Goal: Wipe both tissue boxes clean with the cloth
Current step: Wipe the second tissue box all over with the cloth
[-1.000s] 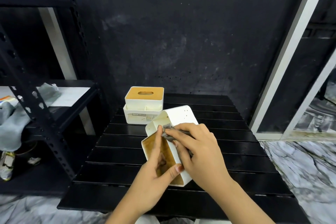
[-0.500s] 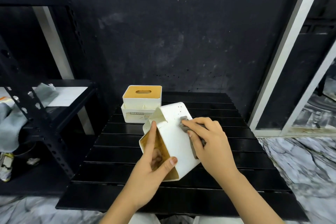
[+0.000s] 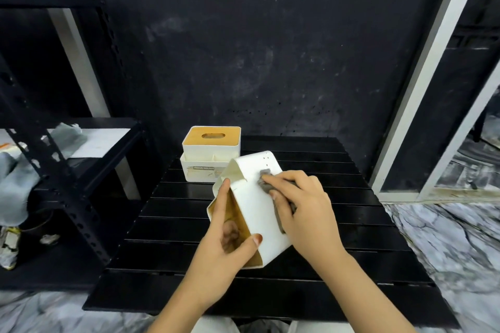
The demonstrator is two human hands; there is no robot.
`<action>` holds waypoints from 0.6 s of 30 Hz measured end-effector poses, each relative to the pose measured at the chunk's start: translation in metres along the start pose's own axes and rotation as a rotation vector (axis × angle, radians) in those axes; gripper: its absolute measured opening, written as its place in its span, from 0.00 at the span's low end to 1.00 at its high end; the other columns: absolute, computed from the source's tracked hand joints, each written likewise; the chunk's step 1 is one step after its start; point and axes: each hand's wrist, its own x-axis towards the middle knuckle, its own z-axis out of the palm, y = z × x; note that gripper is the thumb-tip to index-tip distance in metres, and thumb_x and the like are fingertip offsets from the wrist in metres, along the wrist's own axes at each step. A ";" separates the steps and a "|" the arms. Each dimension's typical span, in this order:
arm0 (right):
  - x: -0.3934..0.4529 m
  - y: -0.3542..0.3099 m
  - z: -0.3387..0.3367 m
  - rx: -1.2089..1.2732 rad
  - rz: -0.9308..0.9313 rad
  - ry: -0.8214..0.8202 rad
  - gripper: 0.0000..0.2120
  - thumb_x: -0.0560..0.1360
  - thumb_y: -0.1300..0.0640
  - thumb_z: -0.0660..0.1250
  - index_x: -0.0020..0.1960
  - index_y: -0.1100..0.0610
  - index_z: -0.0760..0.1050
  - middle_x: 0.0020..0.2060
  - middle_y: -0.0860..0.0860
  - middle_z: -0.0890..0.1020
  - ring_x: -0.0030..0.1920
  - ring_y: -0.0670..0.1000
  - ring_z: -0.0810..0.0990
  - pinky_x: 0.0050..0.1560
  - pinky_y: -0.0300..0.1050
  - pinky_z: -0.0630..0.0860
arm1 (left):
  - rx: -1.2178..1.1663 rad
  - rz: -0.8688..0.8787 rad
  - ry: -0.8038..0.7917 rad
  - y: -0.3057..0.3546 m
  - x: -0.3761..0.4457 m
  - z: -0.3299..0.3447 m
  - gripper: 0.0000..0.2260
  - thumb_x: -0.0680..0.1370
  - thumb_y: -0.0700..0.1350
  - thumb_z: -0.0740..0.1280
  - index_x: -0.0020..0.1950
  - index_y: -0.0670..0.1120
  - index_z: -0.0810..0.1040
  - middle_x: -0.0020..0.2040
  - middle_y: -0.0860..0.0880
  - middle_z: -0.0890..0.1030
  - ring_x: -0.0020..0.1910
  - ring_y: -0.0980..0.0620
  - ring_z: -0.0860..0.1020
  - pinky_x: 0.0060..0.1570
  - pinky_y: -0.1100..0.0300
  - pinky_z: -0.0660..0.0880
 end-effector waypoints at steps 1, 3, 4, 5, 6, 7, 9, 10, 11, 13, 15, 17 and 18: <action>0.001 0.003 0.001 0.008 0.020 0.012 0.14 0.74 0.54 0.62 0.58 0.46 0.77 0.50 0.43 0.78 0.46 0.48 0.74 0.39 0.52 0.77 | 0.008 0.003 0.012 0.000 0.000 0.000 0.43 0.65 0.52 0.73 0.68 0.75 0.50 0.58 0.53 0.79 0.57 0.55 0.79 0.53 0.60 0.77; -0.001 0.006 0.001 0.028 0.041 0.034 0.14 0.74 0.56 0.64 0.58 0.47 0.77 0.50 0.44 0.78 0.46 0.49 0.74 0.39 0.53 0.77 | 0.020 0.007 0.033 0.002 0.001 -0.002 0.41 0.62 0.55 0.73 0.66 0.76 0.54 0.56 0.50 0.80 0.55 0.52 0.80 0.53 0.58 0.77; -0.003 0.006 0.001 0.032 0.044 0.046 0.14 0.74 0.56 0.64 0.58 0.47 0.77 0.50 0.44 0.78 0.46 0.49 0.73 0.39 0.54 0.77 | 0.010 0.007 0.037 0.004 0.002 -0.002 0.39 0.62 0.55 0.74 0.65 0.76 0.56 0.55 0.51 0.81 0.54 0.52 0.80 0.53 0.57 0.77; -0.005 0.005 0.000 0.028 0.044 0.059 0.14 0.73 0.56 0.64 0.58 0.47 0.77 0.50 0.44 0.77 0.46 0.48 0.73 0.39 0.53 0.77 | -0.015 0.006 0.044 0.007 0.002 -0.001 0.36 0.65 0.55 0.75 0.64 0.75 0.58 0.56 0.52 0.81 0.54 0.52 0.80 0.53 0.57 0.77; -0.008 0.004 0.000 0.018 0.040 0.069 0.14 0.73 0.55 0.63 0.58 0.47 0.77 0.50 0.43 0.77 0.46 0.48 0.73 0.39 0.53 0.77 | -0.038 0.004 0.056 0.009 0.002 -0.001 0.32 0.69 0.54 0.75 0.65 0.72 0.60 0.57 0.52 0.80 0.55 0.53 0.80 0.52 0.59 0.77; -0.011 0.003 0.000 0.001 0.030 0.077 0.15 0.73 0.55 0.63 0.58 0.47 0.77 0.50 0.44 0.77 0.46 0.48 0.73 0.38 0.52 0.77 | -0.050 0.000 0.075 0.010 0.002 0.000 0.30 0.70 0.54 0.73 0.65 0.70 0.61 0.58 0.53 0.80 0.55 0.55 0.80 0.50 0.60 0.77; -0.015 -0.001 0.000 -0.061 -0.014 0.096 0.15 0.72 0.55 0.64 0.57 0.47 0.76 0.49 0.45 0.78 0.45 0.49 0.74 0.37 0.50 0.76 | -0.057 -0.007 0.118 0.011 0.003 0.000 0.28 0.68 0.52 0.68 0.64 0.68 0.63 0.58 0.52 0.80 0.53 0.58 0.81 0.47 0.64 0.77; -0.016 -0.002 0.000 -0.097 -0.040 0.106 0.15 0.72 0.55 0.64 0.57 0.47 0.76 0.49 0.45 0.79 0.44 0.49 0.75 0.36 0.48 0.75 | -0.060 -0.008 0.132 0.011 0.004 0.000 0.27 0.68 0.52 0.67 0.64 0.68 0.63 0.58 0.52 0.80 0.52 0.58 0.81 0.46 0.65 0.77; -0.016 -0.003 0.001 -0.126 -0.062 0.111 0.14 0.72 0.54 0.63 0.57 0.47 0.76 0.49 0.45 0.79 0.44 0.50 0.76 0.36 0.47 0.75 | -0.064 -0.006 0.139 0.011 0.005 0.000 0.27 0.68 0.52 0.67 0.63 0.69 0.63 0.58 0.52 0.80 0.52 0.58 0.81 0.45 0.66 0.78; -0.013 -0.006 0.001 -0.151 -0.092 0.101 0.15 0.72 0.52 0.60 0.57 0.47 0.77 0.48 0.45 0.79 0.44 0.50 0.76 0.35 0.46 0.73 | -0.064 -0.002 0.143 0.011 0.005 0.000 0.26 0.69 0.50 0.67 0.63 0.69 0.63 0.57 0.53 0.80 0.52 0.58 0.81 0.44 0.68 0.78; -0.005 -0.009 0.003 -0.163 -0.108 0.079 0.16 0.72 0.52 0.58 0.56 0.47 0.78 0.48 0.45 0.79 0.44 0.50 0.76 0.35 0.45 0.72 | -0.063 0.007 0.140 0.011 0.004 0.001 0.25 0.73 0.46 0.67 0.63 0.68 0.64 0.56 0.53 0.81 0.51 0.58 0.81 0.45 0.68 0.78; 0.006 -0.012 0.005 -0.165 -0.115 0.064 0.15 0.72 0.52 0.59 0.56 0.47 0.78 0.47 0.44 0.79 0.44 0.49 0.75 0.36 0.44 0.71 | -0.068 0.012 0.126 0.011 0.003 0.002 0.25 0.73 0.45 0.67 0.63 0.68 0.64 0.55 0.51 0.82 0.51 0.56 0.81 0.46 0.67 0.78; 0.012 -0.013 0.006 -0.158 -0.113 0.062 0.15 0.72 0.53 0.59 0.56 0.47 0.78 0.47 0.44 0.79 0.44 0.49 0.75 0.37 0.45 0.71 | -0.065 0.011 0.116 0.011 0.003 0.003 0.26 0.71 0.47 0.67 0.64 0.68 0.64 0.56 0.50 0.82 0.52 0.56 0.81 0.46 0.65 0.78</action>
